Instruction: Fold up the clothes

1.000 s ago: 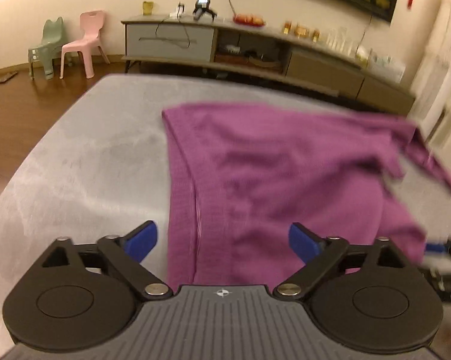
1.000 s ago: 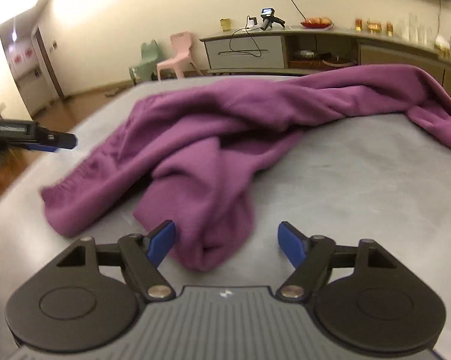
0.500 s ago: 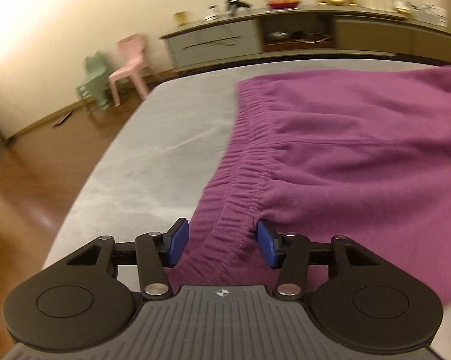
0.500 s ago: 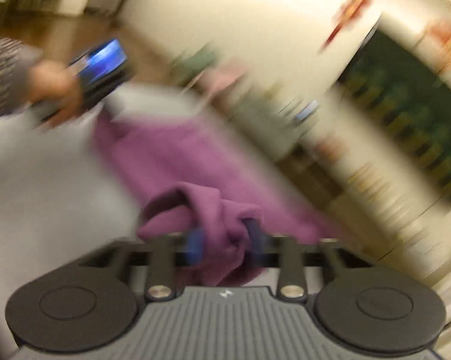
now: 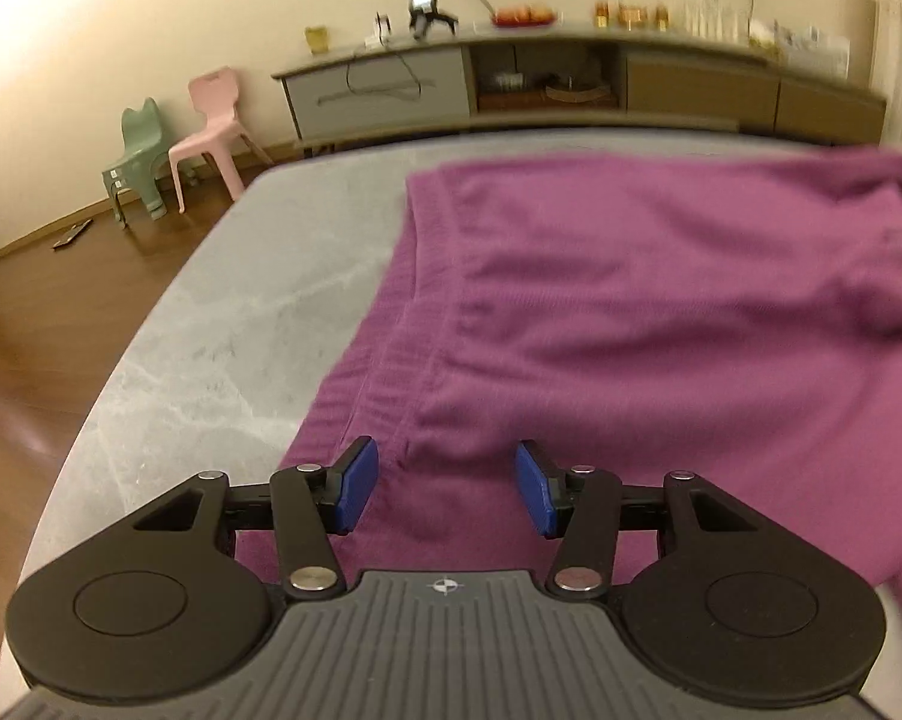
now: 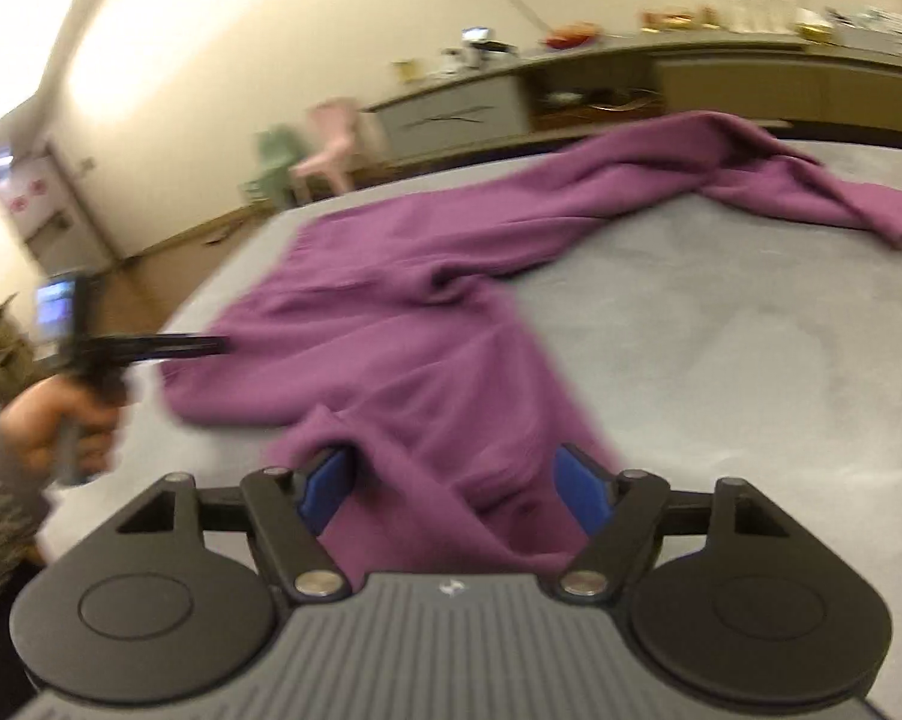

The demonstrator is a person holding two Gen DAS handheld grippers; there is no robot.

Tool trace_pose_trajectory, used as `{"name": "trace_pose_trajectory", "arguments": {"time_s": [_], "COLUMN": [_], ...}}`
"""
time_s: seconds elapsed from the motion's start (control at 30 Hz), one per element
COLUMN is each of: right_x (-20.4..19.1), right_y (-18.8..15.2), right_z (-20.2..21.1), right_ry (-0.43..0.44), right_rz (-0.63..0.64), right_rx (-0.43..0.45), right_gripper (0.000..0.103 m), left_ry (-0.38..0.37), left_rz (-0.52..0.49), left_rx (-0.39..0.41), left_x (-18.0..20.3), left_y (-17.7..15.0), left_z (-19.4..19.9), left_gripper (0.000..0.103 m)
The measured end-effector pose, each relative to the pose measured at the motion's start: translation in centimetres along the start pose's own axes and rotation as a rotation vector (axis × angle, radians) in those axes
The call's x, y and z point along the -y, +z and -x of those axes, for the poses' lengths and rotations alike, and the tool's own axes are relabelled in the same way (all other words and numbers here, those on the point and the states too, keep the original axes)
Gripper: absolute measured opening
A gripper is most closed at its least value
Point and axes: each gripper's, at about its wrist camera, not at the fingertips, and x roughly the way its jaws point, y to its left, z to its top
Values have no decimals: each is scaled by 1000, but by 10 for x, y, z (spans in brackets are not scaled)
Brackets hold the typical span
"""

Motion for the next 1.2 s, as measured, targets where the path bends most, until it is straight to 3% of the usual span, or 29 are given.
{"name": "trace_pose_trajectory", "arguments": {"time_s": [0.1,0.13,0.17,0.2,0.27,0.33,0.37,0.4,0.43,0.47,0.5,0.53,0.57,0.63,0.7,0.8,0.87,0.93,0.97,1.0,1.03,1.1,1.2], "right_x": [-23,-31,-37,-39,-30,-5,8,21,32,43,50,53,47,26,6,12,48,81,92,98,97,66,-9], "right_y": [-20,-27,-32,-34,-16,20,33,43,47,47,43,35,25,3,-12,-12,-1,5,6,8,15,40,59], "right_z": [4,1,-4,-8,6,40,52,59,59,53,46,43,42,44,33,5,-4,-11,-17,-19,-15,10,39], "right_ry": [-36,-69,-111,-164,-236,-290,-345,-421,-545,-708,-846,-913,-888,-753,-644,-644,-654,-601,-549,-525,-554,-680,-856], "right_rz": [124,201,278,346,391,309,292,296,322,366,392,382,351,283,281,274,122,-27,-63,-72,-23,187,642], "right_rx": [-16,-51,-93,-123,-58,78,125,155,162,149,132,120,128,168,153,131,107,66,32,19,42,168,374], "right_gripper": [72,62,18,11,11,11,12,31,52,87,88,83,76,78,87,89,87,57,15,6,5,4,0], "left_ry": [2,5,11,16,35,73,76,76,76,81,85,86,86,91,97,88,87,89,91,94,96,88,118], "left_rz": [-6,-8,-16,-23,-20,-20,-14,-7,-6,-18,-30,-41,-52,-76,-95,-87,-87,-85,-87,-94,-99,-97,-77], "left_rx": [7,9,13,17,15,11,9,5,2,3,3,3,2,5,10,11,12,12,14,18,21,23,16], "left_x": [-1,-2,-1,-1,-7,-13,-15,-17,-17,-14,-12,-10,-7,-3,-1,-4,-6,-5,-5,-4,-4,-6,-16], "left_y": [5,6,7,7,7,7,7,8,8,8,8,8,8,8,7,7,7,8,8,8,8,7,9], "left_z": [-9,-11,-13,-14,-15,-18,-19,-19,-19,-19,-18,-17,-16,-14,-14,-14,-14,-15,-16,-16,-16,-17,-21], "left_gripper": [56,56,56,56,56,56,56,56,56,56,56,56,56,56,56,56,57,57,57,57,57,58,62]}}
